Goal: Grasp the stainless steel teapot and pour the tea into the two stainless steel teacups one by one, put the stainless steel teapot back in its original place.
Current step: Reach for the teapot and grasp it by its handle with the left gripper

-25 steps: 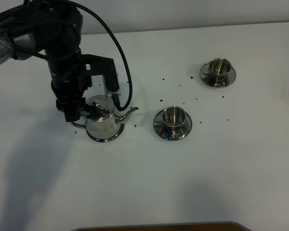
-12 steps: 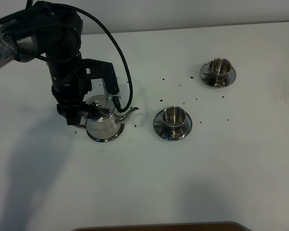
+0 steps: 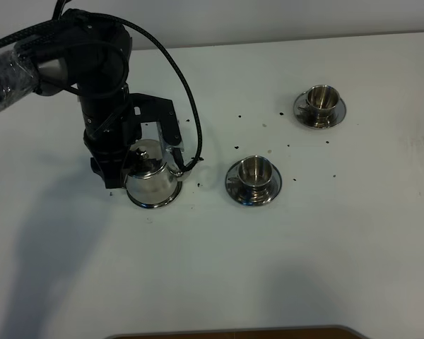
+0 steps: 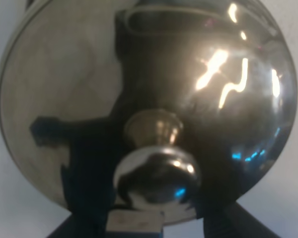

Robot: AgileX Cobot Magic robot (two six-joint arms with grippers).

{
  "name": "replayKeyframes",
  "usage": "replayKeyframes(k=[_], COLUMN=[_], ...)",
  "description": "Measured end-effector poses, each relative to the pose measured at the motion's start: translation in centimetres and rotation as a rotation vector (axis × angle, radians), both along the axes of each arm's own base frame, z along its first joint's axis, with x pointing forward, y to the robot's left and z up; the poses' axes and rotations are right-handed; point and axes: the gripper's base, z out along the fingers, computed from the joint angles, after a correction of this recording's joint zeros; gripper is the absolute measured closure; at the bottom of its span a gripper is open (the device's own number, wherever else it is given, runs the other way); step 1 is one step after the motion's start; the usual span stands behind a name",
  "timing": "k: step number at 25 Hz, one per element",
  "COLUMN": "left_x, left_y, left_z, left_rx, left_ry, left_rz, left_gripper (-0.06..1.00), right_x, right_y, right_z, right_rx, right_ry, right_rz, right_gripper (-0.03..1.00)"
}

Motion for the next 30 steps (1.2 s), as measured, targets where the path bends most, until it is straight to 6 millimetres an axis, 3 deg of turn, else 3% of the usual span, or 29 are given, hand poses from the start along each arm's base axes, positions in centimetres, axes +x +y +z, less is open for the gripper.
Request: replayKeyframes(k=[20,30], left_x=[0.3,0.3], left_y=[-0.1,-0.1], left_z=[-1.4,-1.4], left_rx=[0.009,0.001], left_ry=[0.017,0.014], left_rz=[-0.001,-0.027], left_gripper=[0.49,0.69], right_x=[0.0,0.0], right_y=[0.0,0.0], right_z=[0.0,0.0], right_rx=[0.000,0.000], right_ry=[0.000,0.000], right_rz=[0.000,0.000], right_gripper=[0.73,0.73])
